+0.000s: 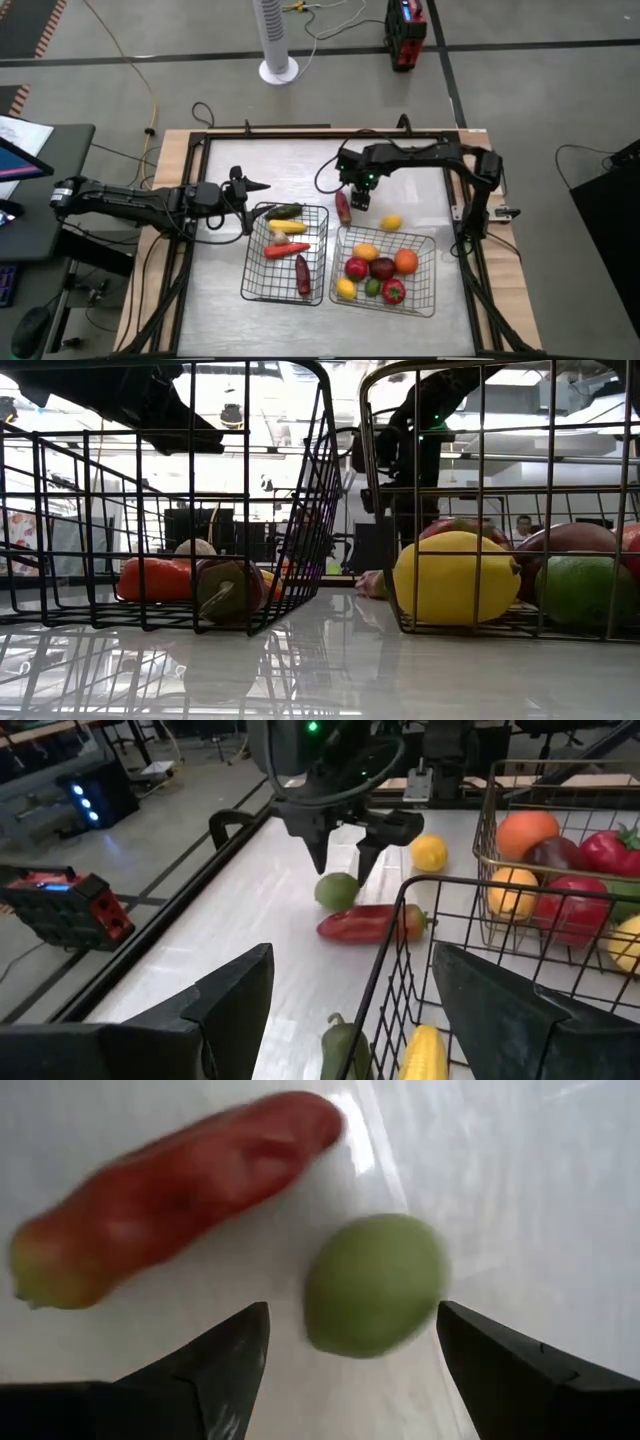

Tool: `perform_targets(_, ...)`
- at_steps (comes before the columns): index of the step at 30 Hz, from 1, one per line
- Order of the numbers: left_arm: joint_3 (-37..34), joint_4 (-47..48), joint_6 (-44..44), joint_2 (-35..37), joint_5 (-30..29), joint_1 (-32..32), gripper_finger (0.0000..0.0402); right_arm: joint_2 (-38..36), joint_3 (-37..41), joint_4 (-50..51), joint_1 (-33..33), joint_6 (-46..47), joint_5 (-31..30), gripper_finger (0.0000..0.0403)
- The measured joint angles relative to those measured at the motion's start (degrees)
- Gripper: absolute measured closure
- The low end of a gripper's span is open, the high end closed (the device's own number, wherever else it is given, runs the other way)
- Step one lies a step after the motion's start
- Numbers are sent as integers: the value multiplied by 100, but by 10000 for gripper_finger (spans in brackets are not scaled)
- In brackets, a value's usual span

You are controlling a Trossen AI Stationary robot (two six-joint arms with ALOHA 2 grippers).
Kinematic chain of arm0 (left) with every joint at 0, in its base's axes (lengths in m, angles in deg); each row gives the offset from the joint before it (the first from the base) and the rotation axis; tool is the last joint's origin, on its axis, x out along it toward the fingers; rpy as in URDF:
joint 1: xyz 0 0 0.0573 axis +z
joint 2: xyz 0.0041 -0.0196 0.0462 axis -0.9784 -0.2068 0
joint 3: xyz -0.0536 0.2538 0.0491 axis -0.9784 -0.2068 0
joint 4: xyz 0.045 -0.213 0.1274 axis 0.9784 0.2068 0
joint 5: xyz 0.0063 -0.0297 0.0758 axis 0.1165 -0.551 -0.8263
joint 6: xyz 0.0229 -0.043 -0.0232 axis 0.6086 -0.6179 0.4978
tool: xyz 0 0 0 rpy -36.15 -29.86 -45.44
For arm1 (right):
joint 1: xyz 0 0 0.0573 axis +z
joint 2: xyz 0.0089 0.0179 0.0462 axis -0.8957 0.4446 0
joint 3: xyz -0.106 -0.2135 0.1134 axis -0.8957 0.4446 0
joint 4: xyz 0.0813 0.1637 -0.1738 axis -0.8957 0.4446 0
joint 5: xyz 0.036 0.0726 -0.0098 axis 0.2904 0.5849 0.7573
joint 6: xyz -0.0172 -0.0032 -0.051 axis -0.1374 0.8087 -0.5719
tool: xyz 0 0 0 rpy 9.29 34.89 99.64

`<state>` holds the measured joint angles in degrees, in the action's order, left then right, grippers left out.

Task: Sort produce into baskets
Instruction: Put the green lime into the right wire basket

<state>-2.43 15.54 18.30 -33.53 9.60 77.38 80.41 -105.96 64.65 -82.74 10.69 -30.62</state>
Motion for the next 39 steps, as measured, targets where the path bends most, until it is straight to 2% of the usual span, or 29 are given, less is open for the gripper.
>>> perform_targets(12,0,33,37,0,-25,0,139,425,9,-387,-3,-235,-32,87)
perform_targets(16,0,39,245,0,-42,0,139,376,9,-372,1,-325,-138,108)
perform_targets(20,0,156,98,2,21,1,139,217,3,-458,-24,-452,-144,131)
perform_targets(24,0,282,136,1,2,1,139,213,-47,-489,-52,-618,-145,137)
perform_targets(28,0,391,256,2,0,1,139,187,-451,-15,-36,-673,-155,139)
perform_targets(33,0,599,259,2,-2,2,139,-380,-774,870,315,-358,-171,141)
perform_targets(39,0,858,257,2,-3,0,139,-1665,-707,1312,951,286,-297,141)
